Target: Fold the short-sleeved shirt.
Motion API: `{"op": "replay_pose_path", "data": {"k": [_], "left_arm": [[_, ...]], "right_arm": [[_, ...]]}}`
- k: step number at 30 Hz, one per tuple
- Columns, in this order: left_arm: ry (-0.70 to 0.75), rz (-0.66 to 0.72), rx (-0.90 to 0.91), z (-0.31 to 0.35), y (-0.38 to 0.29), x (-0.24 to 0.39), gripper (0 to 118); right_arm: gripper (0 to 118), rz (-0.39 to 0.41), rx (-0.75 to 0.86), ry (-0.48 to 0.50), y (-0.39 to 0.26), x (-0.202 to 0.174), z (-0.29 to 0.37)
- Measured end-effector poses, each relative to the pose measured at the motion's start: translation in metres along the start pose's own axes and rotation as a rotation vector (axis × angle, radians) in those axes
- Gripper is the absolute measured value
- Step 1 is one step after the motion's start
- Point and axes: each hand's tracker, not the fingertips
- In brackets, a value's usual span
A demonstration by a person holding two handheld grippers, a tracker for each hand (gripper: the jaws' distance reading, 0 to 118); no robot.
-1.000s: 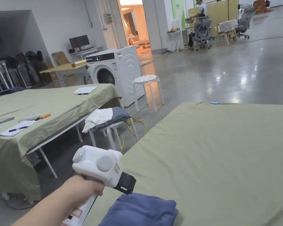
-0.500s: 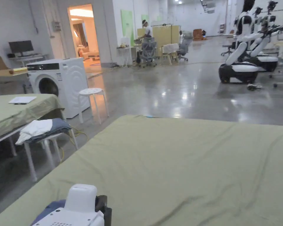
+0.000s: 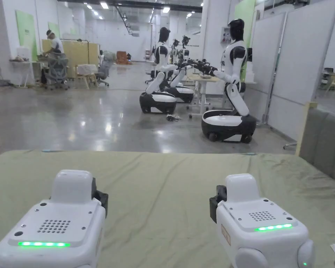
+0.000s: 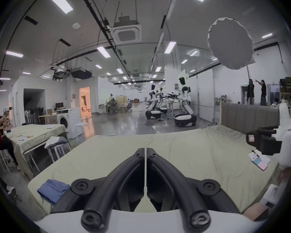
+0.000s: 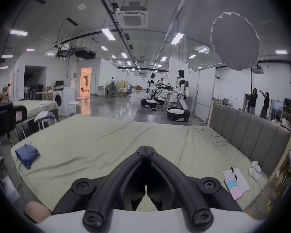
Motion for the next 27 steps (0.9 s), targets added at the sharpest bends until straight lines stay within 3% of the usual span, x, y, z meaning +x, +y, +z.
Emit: {"op": "replay_pose_path", "data": {"k": [1,3,5,6,7,8,9,11,12,20,27], "left_arm": [[-0.009,0.002,-0.004,0.001,0.003,0.006,2],[-0.016,0.008,0.002,0.001,0.006,0.013,5],[-0.01,0.009,0.02,0.003,0.007,0.019,22],[-0.005,0.015,0.021,0.003,0.007,0.021,41],[-0.009,0.03,0.014,0.003,0.007,0.022,74],[-0.019,0.033,0.005,0.003,0.006,0.024,95],[-0.026,0.032,0.003,0.004,0.004,0.026,103],[0.006,0.007,0.024,0.007,0.0,0.032,103],[0.01,-0.006,0.028,0.008,-0.001,0.034,103],[0.041,0.016,-0.006,0.003,-0.01,0.033,103],[0.065,0.034,-0.025,-0.001,-0.013,0.018,103]], "right_arm": [[0,-0.022,0.01,-0.004,0.002,0.004,0.003],[0,0.01,0.032,-0.031,0.004,0.002,0.009],[0,0.053,0.064,-0.048,0.003,0.0,0.015],[1,0.052,0.066,-0.047,0.003,-0.002,0.018],[8,0.052,0.065,-0.039,0.001,-0.001,0.019],[21,0.052,0.055,-0.021,0.0,-0.001,0.019],[39,0.049,0.037,-0.002,-0.002,-0.002,0.017],[99,0.028,0.019,-0.013,-0.006,-0.004,0.013],[117,0.014,0.008,-0.016,-0.007,-0.005,0.012],[118,0.016,0.037,-0.042,0.005,-0.014,0.022],[118,-0.025,0.126,0.18,-0.001,-0.001,0.028]]}}
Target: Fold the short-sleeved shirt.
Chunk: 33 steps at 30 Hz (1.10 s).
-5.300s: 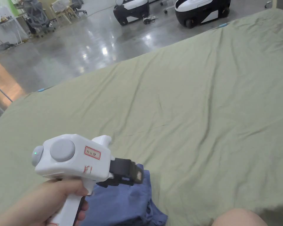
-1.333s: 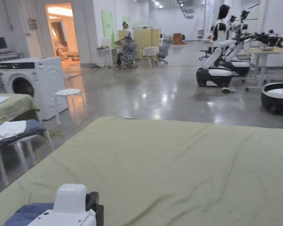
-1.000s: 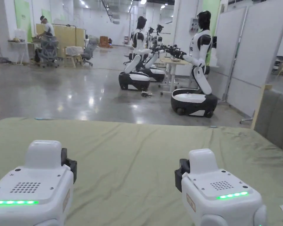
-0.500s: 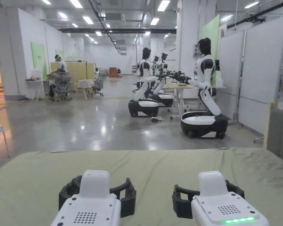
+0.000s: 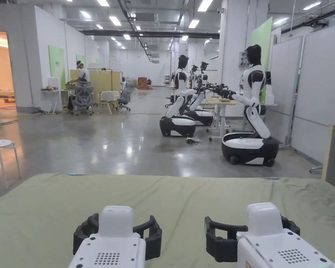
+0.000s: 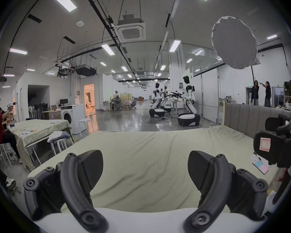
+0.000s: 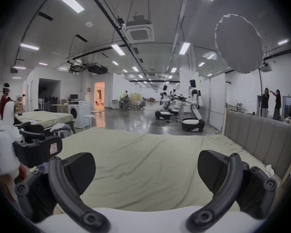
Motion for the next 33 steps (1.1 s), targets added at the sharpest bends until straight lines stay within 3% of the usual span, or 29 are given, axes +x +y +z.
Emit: {"op": "replay_pose_path", "data": {"k": [3,7,10,14,18,28,33], "left_arm": [[0.008,0.02,0.007,0.0,0.004,-0.009,103],[0.015,0.041,0.03,0.0,0.009,-0.02,103],[0.024,0.043,0.046,0.006,0.011,-0.024,103],[0.002,0.055,0.068,0.013,0.011,-0.03,103],[0.01,0.069,0.072,0.015,0.013,-0.035,103],[-0.003,0.139,0.06,0.016,0.013,-0.046,103],[0.0,0.156,0.054,0.016,0.011,-0.05,103]], "right_arm": [[118,0.044,-0.015,-0.043,-0.001,-0.003,-0.002],[118,0.075,-0.107,-0.179,-0.002,-0.005,-0.01],[118,0.056,-0.074,-0.115,-0.008,0.001,-0.006],[118,-0.007,-0.079,-0.13,-0.004,-0.002,0.002],[118,0.103,-0.095,-0.184,-0.003,-0.009,0.003],[118,0.042,-0.064,-0.151,-0.008,-0.017,0.007],[118,0.061,-0.082,-0.15,-0.008,-0.022,0.005]]}}
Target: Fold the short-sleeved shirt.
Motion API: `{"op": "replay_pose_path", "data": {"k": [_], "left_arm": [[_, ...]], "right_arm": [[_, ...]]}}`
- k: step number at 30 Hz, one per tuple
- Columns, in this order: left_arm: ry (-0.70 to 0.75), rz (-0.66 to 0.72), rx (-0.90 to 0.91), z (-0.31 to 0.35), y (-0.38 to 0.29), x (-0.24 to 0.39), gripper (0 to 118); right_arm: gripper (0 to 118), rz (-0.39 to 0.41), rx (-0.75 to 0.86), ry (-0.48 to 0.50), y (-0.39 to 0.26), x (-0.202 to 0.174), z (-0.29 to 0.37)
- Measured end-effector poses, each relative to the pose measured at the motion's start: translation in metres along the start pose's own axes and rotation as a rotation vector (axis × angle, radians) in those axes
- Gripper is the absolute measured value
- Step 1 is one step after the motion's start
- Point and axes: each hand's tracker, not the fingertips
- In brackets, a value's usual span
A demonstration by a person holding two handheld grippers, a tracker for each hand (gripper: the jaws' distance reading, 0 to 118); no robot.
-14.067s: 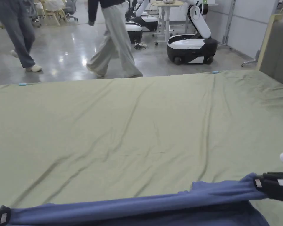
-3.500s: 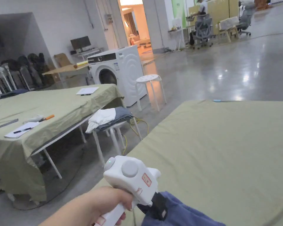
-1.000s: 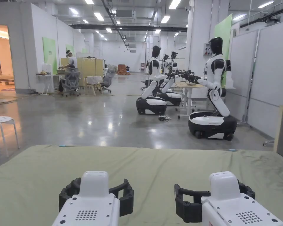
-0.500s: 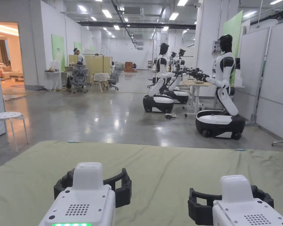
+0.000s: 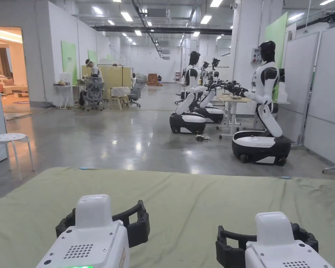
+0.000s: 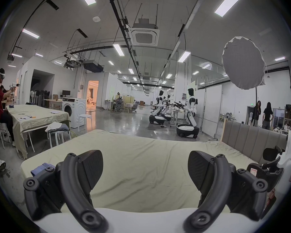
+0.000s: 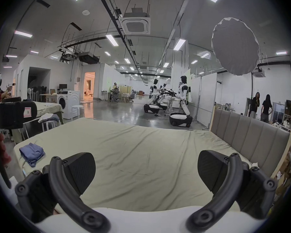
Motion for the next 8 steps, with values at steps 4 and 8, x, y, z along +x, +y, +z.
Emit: {"op": "replay_pose_path", "data": {"k": [4,8], "left_arm": [[0.009,-0.001,-0.002,0.0,-0.003,-0.003,103],[0.009,0.008,-0.012,0.0,-0.004,-0.004,103]], "right_arm": [[118,0.011,0.001,-0.042,0.0,0.001,-0.003],[118,-0.054,-0.02,-0.057,-0.001,0.009,-0.008]]}}
